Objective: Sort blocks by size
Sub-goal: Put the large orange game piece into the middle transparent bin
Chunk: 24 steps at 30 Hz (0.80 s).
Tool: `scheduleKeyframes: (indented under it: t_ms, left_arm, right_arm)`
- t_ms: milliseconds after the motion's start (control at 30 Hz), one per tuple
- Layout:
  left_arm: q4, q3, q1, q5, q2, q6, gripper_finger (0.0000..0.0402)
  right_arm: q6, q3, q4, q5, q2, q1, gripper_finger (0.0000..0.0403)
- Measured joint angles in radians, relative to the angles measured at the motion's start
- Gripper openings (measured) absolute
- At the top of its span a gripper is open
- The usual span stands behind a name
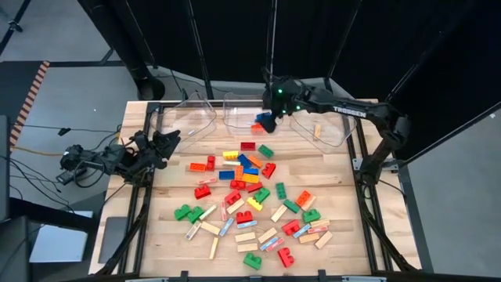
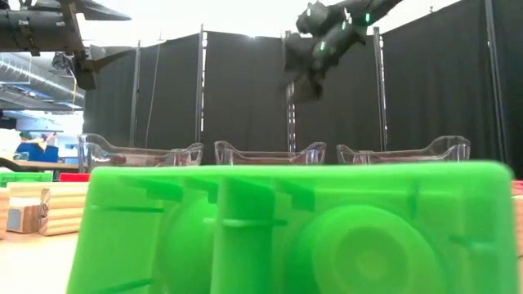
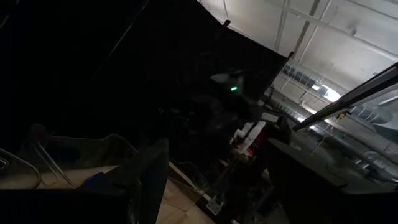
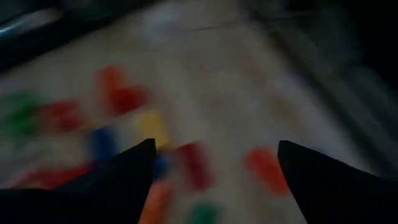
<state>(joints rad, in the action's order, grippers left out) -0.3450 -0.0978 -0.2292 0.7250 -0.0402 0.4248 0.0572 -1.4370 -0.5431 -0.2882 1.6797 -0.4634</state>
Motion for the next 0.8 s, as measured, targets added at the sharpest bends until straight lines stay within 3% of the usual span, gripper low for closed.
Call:
scheduleKeyframes:
  t_ms: [100,167,367,567,800]
  left_arm:
    - [0.006,0.0,0.0,0.0,0.0,0.0,0.0269]
    - [0.011,0.0,0.0,0.0,0.0,0.0,0.0269]
    - [0.028,0.0,0.0,0.0,0.0,0.0,0.0269]
    - [0.029,0.0,0.0,0.0,0.0,0.0,0.0269]
    - [0.029,0.0,0.0,0.0,0.0,0.006,0.0269]
  right_arm:
    - [-0.055,-0.039,-0.184,-0.106,-0.029,0.103,0.0323]
    - [-0.088,-0.038,-0.31,-0.11,-0.051,0.19,0.031]
    - [-0.086,0.105,-0.595,0.096,-0.077,0.444,0.0285]
    - [-0.111,0.318,-0.51,0.159,-0.128,0.574,0.028]
    - [-0.235,0.44,-0.367,0.175,-0.128,0.678,0.0279]
